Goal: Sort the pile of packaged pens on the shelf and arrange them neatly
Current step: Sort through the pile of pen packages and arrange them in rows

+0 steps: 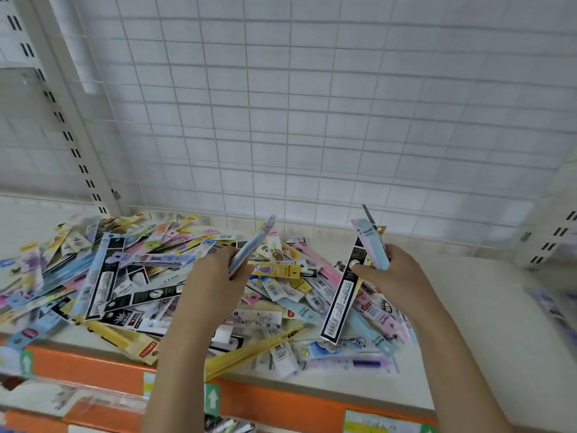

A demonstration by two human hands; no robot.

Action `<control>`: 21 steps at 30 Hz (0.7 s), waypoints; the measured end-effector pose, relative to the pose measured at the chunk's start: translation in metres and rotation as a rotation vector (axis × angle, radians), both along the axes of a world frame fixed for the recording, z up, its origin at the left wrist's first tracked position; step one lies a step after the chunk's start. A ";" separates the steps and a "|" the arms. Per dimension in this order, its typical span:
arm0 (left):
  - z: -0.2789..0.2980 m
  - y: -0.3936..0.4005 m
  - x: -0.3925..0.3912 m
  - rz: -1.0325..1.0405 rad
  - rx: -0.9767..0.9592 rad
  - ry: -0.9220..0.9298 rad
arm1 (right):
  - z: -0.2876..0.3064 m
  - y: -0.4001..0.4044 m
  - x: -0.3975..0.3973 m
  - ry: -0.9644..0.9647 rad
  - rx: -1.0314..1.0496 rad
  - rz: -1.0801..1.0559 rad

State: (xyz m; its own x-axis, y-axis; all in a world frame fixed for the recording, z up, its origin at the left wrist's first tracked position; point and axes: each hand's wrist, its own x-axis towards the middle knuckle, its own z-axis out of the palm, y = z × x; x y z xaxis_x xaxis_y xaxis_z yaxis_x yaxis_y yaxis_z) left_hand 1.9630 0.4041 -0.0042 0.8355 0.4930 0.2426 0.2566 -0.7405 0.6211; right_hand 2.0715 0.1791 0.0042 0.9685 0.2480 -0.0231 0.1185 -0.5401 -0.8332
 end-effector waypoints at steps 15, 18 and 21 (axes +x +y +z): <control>-0.009 0.007 0.039 -0.017 0.162 0.316 | 0.013 0.002 -0.006 -0.076 0.082 0.027; -0.011 0.010 0.051 -0.031 0.207 0.438 | 0.015 -0.001 -0.005 -0.097 0.104 0.017; -0.009 0.013 0.057 -0.029 0.242 0.445 | 0.015 -0.004 -0.002 -0.114 0.104 0.003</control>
